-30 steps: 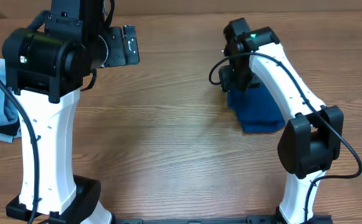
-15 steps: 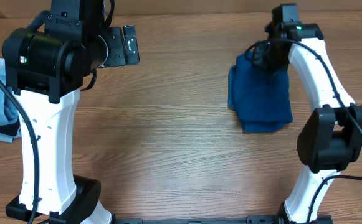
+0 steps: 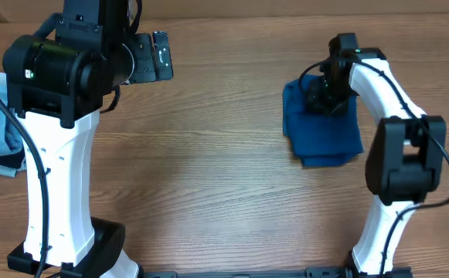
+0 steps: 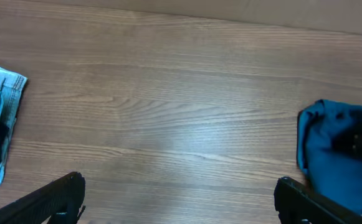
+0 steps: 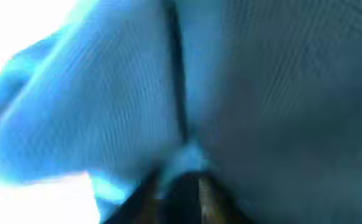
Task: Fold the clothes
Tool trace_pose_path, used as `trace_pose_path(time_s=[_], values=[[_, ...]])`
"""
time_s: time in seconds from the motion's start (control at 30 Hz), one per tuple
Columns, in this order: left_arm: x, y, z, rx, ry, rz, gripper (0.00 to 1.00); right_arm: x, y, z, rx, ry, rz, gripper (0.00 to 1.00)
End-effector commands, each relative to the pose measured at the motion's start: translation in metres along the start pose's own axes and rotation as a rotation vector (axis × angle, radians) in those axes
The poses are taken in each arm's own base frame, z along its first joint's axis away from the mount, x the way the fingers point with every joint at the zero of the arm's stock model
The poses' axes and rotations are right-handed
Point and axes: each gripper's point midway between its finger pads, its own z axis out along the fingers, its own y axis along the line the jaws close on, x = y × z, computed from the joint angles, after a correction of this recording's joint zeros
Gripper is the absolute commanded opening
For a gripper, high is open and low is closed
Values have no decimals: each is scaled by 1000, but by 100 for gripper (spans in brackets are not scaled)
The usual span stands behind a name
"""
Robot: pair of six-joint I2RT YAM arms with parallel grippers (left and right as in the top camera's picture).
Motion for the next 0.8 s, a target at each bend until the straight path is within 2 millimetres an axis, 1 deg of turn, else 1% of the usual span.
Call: trace_pose_path(time_s=[0.0, 0.03, 0.07, 0.1, 0.13, 0.23, 0.27, 0.3, 0.37, 0.43, 0.53, 0.6, 0.67, 0.7, 0.73, 0.77], values=[[-1, 3, 2, -13, -1, 2, 100, -29, 34, -88, -97, -244, -63, 49], [-1, 3, 2, -13, -1, 2, 100, -32, 39, -92, -123, -261, -71, 49], [-1, 3, 2, -13, -1, 2, 100, -32, 41, -92, -132, -263, -73, 48], [-1, 3, 2, -13, -1, 2, 100, -32, 42, -87, -132, -255, -72, 47], [-1, 3, 2, -13, -1, 2, 100, -32, 41, -83, -130, -248, -69, 43], [-1, 3, 2, -13, -1, 2, 100, -29, 36, -58, -111, -184, -53, 24], [-1, 3, 2, -13, -1, 2, 100, -28, 34, -49, -104, -163, -30, 21], [-1, 3, 2, -13, -1, 2, 100, -27, 32, -40, -101, -144, -10, 15], [-1, 3, 2, -13, -1, 2, 100, -31, 32, -23, -112, -126, 3, 10], [-1, 3, 2, -13, -1, 2, 100, -38, 43, -9, -164, -133, -12, 6], [-1, 3, 2, -13, -1, 2, 100, -54, 60, 9, -214, -173, -6, 4], [-1, 3, 2, -13, -1, 2, 100, -66, 71, 17, -239, -221, -31, 4], [-1, 3, 2, -13, -1, 2, 100, -76, 83, 17, -266, -267, -71, 4], [-1, 3, 2, -13, -1, 2, 100, -80, 89, 9, -289, -293, -105, 4], [-1, 3, 2, -13, -1, 2, 100, -84, 93, -4, -299, -320, -124, 4], [-1, 3, 2, -13, -1, 2, 100, -87, 93, -16, -300, -338, -137, 4]])
